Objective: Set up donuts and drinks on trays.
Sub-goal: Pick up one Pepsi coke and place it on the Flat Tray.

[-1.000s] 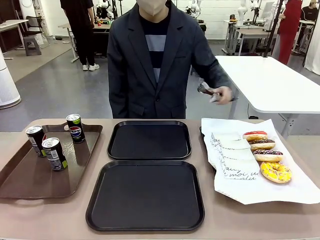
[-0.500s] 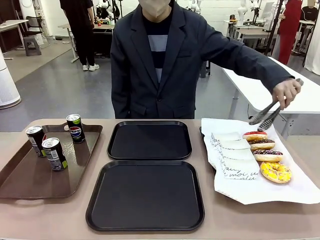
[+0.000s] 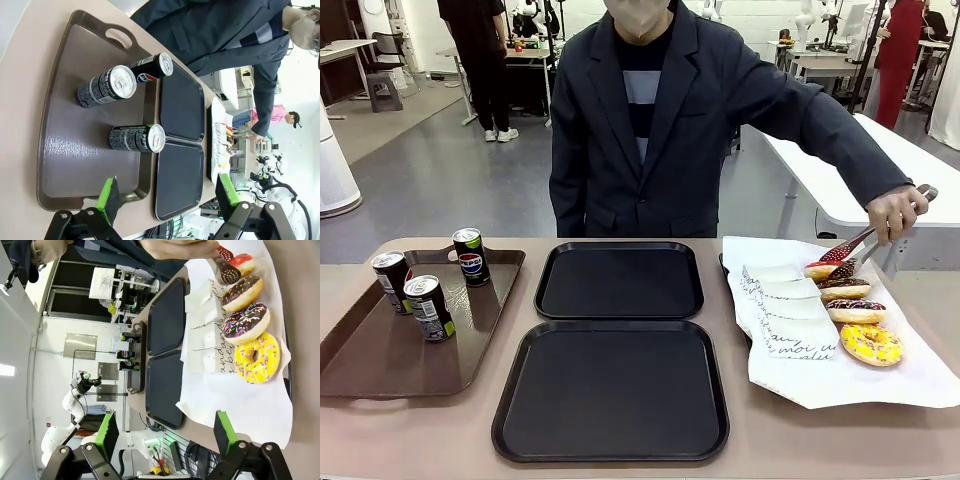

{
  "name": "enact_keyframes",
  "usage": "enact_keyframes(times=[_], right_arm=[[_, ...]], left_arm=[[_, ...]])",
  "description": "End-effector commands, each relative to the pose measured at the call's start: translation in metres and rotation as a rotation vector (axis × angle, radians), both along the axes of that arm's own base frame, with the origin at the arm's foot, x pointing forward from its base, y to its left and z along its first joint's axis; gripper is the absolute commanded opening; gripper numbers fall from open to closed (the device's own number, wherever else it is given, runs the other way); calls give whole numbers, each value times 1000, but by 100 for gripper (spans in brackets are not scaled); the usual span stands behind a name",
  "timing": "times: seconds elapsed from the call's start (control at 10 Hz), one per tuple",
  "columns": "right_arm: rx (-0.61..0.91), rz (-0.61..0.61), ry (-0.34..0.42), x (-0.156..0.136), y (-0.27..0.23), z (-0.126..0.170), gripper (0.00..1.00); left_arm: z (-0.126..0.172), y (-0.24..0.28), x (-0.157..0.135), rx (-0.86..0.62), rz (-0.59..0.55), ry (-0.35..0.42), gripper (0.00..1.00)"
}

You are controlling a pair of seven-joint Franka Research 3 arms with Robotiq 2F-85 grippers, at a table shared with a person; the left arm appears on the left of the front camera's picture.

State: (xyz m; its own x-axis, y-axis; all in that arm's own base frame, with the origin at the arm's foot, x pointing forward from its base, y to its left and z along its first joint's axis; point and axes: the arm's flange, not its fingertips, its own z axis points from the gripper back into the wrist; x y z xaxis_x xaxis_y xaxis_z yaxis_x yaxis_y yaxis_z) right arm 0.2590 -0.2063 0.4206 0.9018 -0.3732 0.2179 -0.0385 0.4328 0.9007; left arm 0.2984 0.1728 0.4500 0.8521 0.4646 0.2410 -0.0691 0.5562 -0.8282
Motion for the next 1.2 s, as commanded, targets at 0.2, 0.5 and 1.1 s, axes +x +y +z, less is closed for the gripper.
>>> enact_keyframes(times=[0.2, 0.5, 1.1], right_arm=[[12, 2, -12, 0, 1, -1, 100], [12, 2, -12, 0, 1, -1, 100], [12, 2, -12, 0, 1, -1, 100]], left_arm=[[0, 1, 1, -16, 0, -16, 100], [0, 0, 0, 1, 0, 1, 100], [97, -139, 41, 647, -209, 97, 100]])
